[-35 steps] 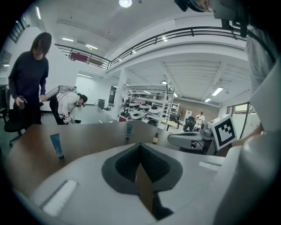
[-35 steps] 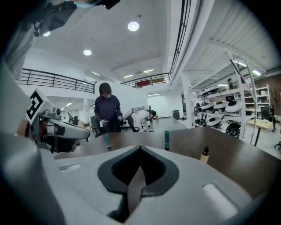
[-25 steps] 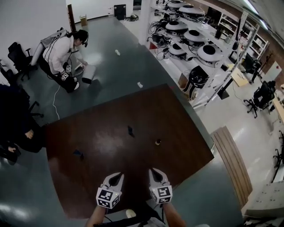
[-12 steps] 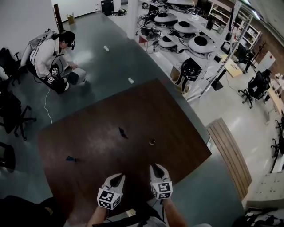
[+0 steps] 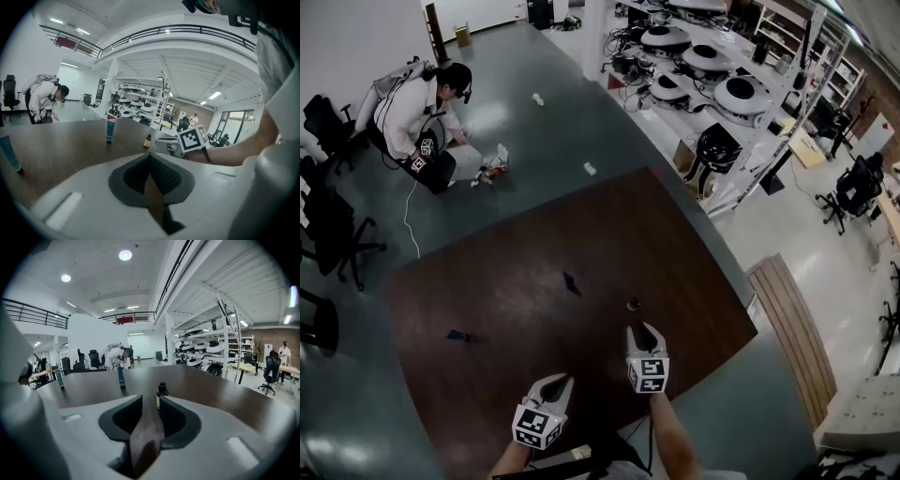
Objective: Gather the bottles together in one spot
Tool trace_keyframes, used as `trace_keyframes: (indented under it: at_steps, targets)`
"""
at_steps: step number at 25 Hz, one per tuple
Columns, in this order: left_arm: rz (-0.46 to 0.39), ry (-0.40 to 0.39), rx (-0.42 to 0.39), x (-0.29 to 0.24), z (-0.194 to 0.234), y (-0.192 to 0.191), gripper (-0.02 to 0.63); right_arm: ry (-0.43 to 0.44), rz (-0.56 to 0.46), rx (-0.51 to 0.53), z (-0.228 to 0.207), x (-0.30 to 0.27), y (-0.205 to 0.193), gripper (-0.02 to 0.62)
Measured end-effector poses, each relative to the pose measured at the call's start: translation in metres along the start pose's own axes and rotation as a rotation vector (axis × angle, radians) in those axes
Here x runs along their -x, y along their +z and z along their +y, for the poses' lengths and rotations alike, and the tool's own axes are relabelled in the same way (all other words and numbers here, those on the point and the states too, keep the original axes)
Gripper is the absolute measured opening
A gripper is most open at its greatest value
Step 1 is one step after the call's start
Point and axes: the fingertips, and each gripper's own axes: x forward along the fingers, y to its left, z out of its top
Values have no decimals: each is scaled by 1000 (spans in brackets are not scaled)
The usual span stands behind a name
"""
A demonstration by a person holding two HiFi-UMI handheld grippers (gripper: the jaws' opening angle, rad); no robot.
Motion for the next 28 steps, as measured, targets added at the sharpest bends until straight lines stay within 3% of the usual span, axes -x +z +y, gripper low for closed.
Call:
trace_keyframes:
  at_steps: [13,28]
  targets:
    - [5,28,5,5,14,1,1,-58,55,17,-19,-52,-17,161]
    - [15,34,5,3,20,1,1,-75,53,34,-26,-73,-10,169]
